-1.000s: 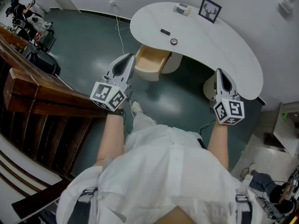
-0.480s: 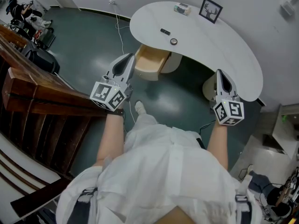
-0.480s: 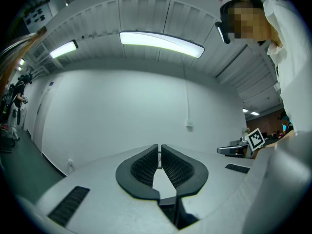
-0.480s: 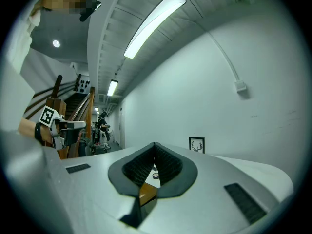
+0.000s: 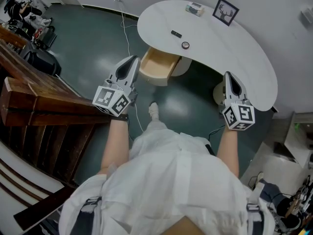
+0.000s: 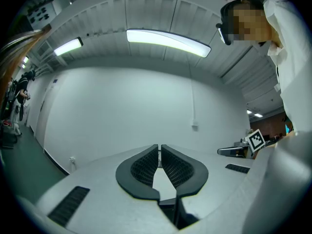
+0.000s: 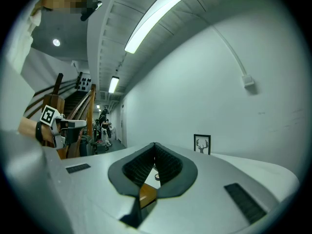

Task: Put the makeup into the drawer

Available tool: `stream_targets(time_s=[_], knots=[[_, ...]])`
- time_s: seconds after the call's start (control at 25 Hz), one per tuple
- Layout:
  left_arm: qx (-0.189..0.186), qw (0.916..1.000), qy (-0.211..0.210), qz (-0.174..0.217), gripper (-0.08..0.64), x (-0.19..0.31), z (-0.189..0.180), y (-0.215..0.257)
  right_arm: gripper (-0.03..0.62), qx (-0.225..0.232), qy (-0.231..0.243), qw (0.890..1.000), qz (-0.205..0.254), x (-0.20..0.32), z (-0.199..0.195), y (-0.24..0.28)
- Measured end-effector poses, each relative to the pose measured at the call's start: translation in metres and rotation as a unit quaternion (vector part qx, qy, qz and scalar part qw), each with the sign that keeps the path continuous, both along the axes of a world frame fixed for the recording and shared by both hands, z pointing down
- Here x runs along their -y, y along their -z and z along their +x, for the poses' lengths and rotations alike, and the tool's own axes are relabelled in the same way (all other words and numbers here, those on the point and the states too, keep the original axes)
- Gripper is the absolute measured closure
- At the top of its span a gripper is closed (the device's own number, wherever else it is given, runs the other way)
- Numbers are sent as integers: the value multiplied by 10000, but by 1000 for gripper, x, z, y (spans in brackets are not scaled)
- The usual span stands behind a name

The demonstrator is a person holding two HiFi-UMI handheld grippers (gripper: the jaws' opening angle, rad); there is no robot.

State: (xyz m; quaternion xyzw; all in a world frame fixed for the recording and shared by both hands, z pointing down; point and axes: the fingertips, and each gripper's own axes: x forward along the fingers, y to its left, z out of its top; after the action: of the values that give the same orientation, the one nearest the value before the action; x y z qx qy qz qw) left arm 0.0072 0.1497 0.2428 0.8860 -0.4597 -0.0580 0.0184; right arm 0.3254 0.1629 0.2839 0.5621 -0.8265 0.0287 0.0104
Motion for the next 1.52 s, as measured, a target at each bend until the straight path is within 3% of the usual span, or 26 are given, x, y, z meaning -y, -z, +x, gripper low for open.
stream_targets(time_s=[0.84,1.24,1.52], knots=[[-72,9991,-404,-137,529,180,-71,-1,583,-107,-103,9997,-216,166,-89,-4],[-240,9979,-576,-180,529,213,-111,-13,583,-239,-104,9993,-260,199,-144,-10],[-380,9967,-641,-311,529,228,-108,-28,583,-442,-22,9980,-452,213,-145,-22]])
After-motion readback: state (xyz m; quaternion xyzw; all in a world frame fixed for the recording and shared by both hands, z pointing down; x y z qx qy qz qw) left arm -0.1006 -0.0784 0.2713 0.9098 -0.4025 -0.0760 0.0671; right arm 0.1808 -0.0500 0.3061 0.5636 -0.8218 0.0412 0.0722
